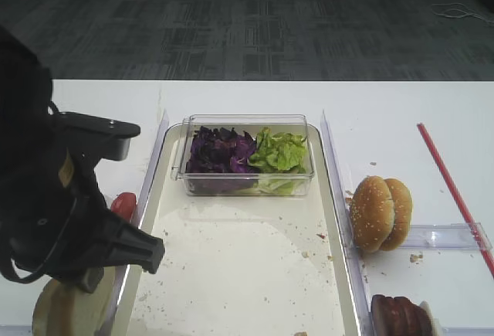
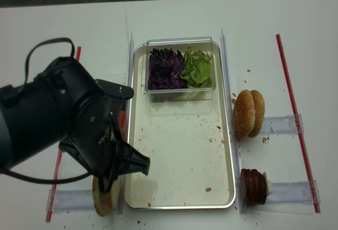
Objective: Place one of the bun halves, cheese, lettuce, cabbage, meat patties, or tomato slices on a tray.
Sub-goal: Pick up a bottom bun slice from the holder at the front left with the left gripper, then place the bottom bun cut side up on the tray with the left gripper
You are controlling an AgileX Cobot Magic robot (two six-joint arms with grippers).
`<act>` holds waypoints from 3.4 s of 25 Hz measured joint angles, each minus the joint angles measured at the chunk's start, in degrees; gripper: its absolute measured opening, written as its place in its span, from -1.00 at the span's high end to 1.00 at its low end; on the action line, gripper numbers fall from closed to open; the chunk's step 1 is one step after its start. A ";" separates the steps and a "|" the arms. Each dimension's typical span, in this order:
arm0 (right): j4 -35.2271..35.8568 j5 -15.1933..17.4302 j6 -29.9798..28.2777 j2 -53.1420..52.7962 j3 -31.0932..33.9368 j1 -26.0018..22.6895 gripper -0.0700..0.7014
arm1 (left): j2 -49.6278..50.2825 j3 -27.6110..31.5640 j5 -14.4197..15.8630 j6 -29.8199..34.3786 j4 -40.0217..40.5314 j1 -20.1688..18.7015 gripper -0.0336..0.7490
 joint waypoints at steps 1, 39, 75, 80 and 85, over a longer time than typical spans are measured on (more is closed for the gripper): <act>0.00 0.00 0.00 0.00 0.00 0.00 -0.71 | -1.15 0.00 0.00 0.00 0.00 0.00 0.70; 0.00 -0.13 0.49 0.00 0.00 0.00 -0.71 | -9.62 0.00 0.80 4.15 3.51 10.27 0.70; 0.00 -0.13 0.39 0.00 0.00 0.00 -0.71 | -1.49 0.00 -16.35 52.62 -61.43 13.16 0.71; 0.00 -0.13 0.39 0.00 0.00 0.00 -0.71 | 3.96 0.00 -17.52 53.65 -61.56 13.16 0.71; 0.00 -0.13 0.28 0.00 0.00 0.00 -0.71 | 8.53 0.00 -18.84 55.37 -61.68 13.16 0.71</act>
